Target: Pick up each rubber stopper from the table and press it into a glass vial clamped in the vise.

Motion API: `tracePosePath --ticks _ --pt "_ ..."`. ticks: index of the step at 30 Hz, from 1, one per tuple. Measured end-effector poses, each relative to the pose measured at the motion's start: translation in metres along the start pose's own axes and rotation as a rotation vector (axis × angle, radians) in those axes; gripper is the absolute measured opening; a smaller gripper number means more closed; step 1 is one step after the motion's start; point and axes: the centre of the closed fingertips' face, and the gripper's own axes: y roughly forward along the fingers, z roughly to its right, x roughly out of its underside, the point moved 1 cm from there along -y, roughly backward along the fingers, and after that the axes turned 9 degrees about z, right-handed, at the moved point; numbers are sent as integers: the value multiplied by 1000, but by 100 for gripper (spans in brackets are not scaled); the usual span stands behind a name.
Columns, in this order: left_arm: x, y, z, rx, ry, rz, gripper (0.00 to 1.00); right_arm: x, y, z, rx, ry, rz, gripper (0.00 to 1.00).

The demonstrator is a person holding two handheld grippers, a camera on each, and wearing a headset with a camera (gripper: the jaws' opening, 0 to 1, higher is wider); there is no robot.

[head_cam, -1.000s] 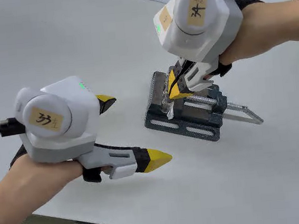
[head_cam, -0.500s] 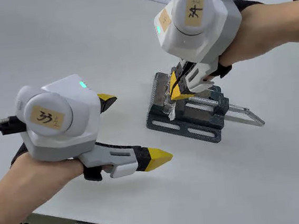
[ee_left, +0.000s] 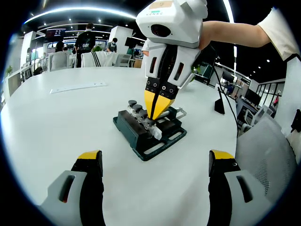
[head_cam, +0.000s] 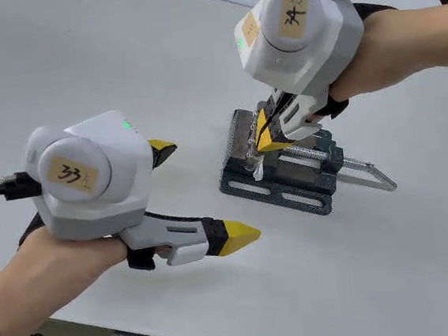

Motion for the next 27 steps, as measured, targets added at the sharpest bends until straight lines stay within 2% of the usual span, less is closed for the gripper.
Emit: tracePosePath --ticks 11,17,27 --pt "-1 3 4 6 -5 3 93 0 0 3 -10 23 -15 0" --pt "0 3 4 5 -9 6 93 -1 2 3 -14 16 -45 0" --pt "1 2 5 5 -12 3 93 -2 2 0 -17 45 -48 0"
